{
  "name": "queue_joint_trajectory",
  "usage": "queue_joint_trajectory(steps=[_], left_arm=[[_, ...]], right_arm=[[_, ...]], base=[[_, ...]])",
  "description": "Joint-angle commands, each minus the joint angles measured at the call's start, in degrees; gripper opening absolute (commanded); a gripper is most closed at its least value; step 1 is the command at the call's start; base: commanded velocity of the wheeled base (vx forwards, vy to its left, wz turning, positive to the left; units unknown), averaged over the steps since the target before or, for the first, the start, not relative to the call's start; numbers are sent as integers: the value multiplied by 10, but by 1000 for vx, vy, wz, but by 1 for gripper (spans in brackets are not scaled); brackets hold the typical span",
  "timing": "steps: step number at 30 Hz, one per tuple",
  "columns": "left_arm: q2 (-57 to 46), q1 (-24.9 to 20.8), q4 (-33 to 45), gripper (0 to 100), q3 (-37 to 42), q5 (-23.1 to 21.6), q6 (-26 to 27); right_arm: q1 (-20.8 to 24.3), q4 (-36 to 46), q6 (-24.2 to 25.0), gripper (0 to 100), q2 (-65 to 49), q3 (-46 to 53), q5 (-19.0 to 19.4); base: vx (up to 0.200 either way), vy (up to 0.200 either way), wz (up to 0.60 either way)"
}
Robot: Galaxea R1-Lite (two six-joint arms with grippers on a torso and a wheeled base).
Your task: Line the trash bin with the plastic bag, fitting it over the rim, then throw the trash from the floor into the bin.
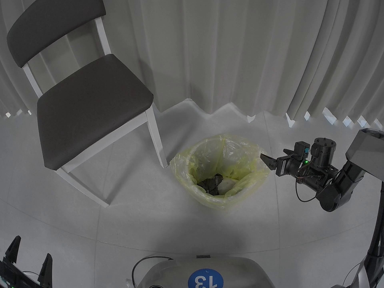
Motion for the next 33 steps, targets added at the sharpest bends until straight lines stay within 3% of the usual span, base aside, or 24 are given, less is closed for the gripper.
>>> queue_joint_trajectory(steps=[1,6,33], left_arm=[[-9,1,-1,100,0,0,0],[-9,2,-1,100,0,0,0],[-9,2,-2,100,1,0,4]], right_arm=[[-8,3,1,100,11,-11,1],[-8,8,1,100,48,-31,0],[-66,47,1,100,196,-119,30]], base=[[200,0,0],[200,0,0],[0,0,0]])
